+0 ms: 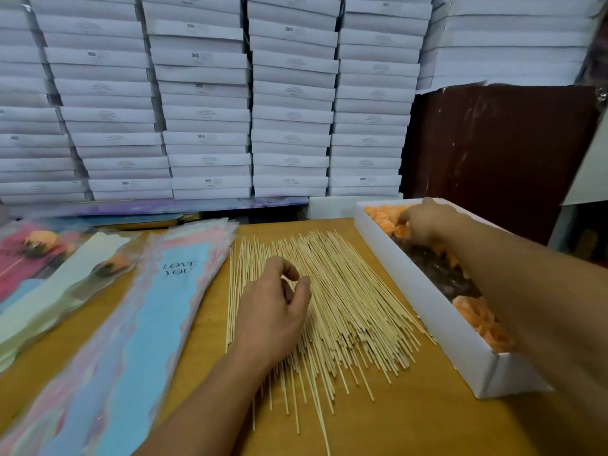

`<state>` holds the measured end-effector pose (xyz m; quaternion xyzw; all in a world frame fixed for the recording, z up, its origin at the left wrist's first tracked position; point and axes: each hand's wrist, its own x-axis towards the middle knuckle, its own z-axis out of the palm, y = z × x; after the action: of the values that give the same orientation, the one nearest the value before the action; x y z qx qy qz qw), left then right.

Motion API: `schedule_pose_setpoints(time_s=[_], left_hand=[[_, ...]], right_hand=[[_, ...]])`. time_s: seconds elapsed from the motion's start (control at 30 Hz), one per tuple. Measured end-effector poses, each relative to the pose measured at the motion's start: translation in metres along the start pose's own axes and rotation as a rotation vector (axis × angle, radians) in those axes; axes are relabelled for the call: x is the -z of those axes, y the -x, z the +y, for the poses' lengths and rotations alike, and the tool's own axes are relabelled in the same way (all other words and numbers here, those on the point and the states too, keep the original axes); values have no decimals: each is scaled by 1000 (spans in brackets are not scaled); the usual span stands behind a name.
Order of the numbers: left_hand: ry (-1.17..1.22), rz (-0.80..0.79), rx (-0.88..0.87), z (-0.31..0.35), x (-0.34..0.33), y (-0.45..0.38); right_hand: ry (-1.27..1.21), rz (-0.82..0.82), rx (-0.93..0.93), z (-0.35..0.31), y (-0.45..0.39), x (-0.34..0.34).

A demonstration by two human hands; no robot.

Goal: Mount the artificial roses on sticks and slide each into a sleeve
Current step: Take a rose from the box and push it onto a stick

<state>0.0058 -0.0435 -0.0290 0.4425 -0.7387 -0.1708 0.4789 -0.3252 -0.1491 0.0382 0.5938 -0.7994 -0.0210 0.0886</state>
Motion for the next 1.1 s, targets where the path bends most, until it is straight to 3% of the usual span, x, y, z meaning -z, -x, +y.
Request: schedule_pose_setpoints(time_s=[0.27,0.43,0.63,1.1], left_hand=[[6,0,-2,-1,0,0],[21,1,-9,-1,-2,1],[12,4,8,-3,-2,0],[-3,-25,39,-1,-1,0]], right_hand=[[242,-77,111,1,1,18],[312,22,304,9,-6,2],[408,75,286,9,-2,-6],[279,48,163,13,15,22]])
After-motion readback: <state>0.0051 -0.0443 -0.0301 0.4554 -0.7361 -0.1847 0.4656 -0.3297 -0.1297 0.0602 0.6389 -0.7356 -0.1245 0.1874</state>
